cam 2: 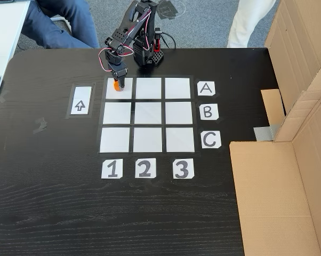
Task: Pick up the round, orange token and place it in the grid on square A1.
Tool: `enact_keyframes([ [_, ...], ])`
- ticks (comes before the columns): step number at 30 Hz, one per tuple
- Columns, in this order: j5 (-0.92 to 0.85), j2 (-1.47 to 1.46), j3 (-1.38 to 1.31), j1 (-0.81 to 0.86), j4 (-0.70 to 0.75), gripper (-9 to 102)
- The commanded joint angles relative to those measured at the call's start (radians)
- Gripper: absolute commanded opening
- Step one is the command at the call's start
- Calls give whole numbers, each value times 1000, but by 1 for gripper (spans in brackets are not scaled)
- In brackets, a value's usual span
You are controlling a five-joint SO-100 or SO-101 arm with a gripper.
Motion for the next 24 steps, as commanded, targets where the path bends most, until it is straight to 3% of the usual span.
enact_keyframes([
  [1, 0, -12, 6, 0, -28, 14],
  [24, 5, -5, 60, 12, -34, 13],
])
